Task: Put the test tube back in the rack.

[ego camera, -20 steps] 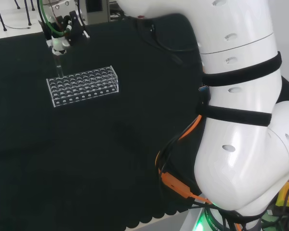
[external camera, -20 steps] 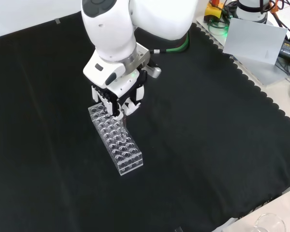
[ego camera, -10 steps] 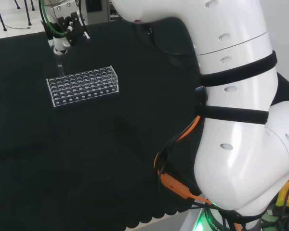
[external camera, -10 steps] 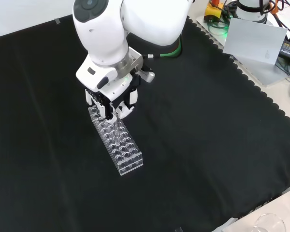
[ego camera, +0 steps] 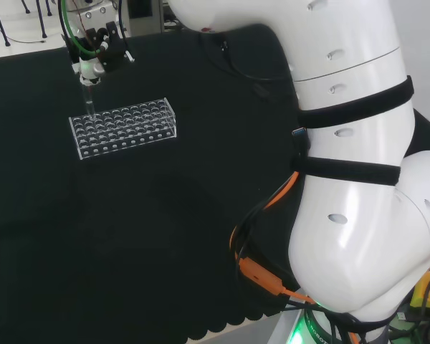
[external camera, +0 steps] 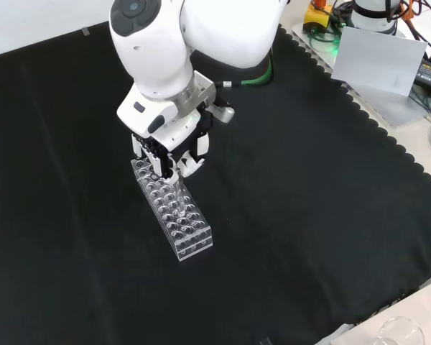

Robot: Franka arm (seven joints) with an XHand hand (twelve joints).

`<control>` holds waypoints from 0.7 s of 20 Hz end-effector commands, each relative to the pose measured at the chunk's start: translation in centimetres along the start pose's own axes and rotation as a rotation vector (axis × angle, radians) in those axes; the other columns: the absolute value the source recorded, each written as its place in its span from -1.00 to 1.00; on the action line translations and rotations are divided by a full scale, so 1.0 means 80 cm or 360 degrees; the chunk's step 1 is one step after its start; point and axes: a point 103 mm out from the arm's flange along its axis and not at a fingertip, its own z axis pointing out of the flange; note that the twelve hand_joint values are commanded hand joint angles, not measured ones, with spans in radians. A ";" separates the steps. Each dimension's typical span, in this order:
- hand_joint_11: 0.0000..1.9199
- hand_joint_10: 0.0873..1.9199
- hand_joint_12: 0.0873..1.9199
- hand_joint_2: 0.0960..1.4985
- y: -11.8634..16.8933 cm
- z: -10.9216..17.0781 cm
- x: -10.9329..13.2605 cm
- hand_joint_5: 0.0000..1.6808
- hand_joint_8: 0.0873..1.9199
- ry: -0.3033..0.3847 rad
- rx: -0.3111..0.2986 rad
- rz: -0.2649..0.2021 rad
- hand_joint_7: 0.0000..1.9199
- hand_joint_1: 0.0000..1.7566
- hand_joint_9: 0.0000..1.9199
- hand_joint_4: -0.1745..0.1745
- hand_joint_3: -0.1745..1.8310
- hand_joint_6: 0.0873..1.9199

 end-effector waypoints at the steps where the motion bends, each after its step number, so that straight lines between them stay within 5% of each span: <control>1: 0.25 -0.19 0.20 -0.53 -0.005 -0.006 0.010 0.75 -0.71 0.0020 -0.0001 -0.0008 0.61 0.54 0.63 -1.00 0.11 -0.67; 14: 0.25 -0.19 0.20 -0.53 -0.002 0.007 0.023 0.75 -0.71 0.0026 0.0020 -0.0011 0.61 0.54 0.63 -1.00 0.11 -0.67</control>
